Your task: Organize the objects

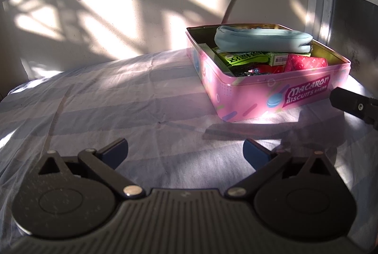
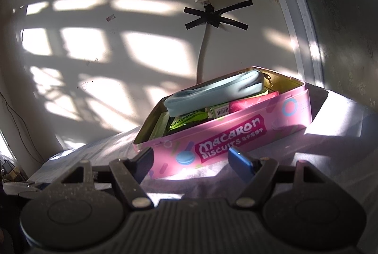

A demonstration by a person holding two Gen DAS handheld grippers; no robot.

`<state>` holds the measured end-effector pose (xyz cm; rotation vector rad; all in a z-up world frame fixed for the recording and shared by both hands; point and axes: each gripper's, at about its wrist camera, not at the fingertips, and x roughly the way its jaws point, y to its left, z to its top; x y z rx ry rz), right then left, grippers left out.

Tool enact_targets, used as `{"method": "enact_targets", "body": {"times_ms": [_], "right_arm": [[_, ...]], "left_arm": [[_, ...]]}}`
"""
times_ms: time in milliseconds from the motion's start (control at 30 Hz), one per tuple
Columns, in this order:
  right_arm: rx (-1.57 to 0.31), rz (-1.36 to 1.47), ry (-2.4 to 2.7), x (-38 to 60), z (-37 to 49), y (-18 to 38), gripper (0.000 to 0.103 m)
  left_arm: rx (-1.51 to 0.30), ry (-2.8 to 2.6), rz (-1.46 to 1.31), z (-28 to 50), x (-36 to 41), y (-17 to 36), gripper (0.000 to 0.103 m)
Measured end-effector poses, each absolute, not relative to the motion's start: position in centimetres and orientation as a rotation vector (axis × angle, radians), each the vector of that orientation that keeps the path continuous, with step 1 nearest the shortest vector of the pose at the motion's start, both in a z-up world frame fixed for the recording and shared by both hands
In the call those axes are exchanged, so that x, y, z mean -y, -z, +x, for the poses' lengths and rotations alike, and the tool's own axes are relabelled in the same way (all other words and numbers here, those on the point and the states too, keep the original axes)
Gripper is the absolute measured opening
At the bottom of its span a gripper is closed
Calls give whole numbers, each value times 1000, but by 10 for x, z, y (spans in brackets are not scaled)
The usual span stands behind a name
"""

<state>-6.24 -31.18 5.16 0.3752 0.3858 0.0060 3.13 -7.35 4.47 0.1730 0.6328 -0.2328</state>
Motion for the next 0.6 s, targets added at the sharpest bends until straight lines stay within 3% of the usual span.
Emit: {"method": "enact_targets", "body": {"times_ms": [100,600], "right_arm": [[-387,377,-4,312,-62,-51,76],[-395,377,-6,313,-61,-47,77]], "left_arm": [[-640,233,173,32,74,-44,103],[-668,238,168,35,75,-40,103]]}}
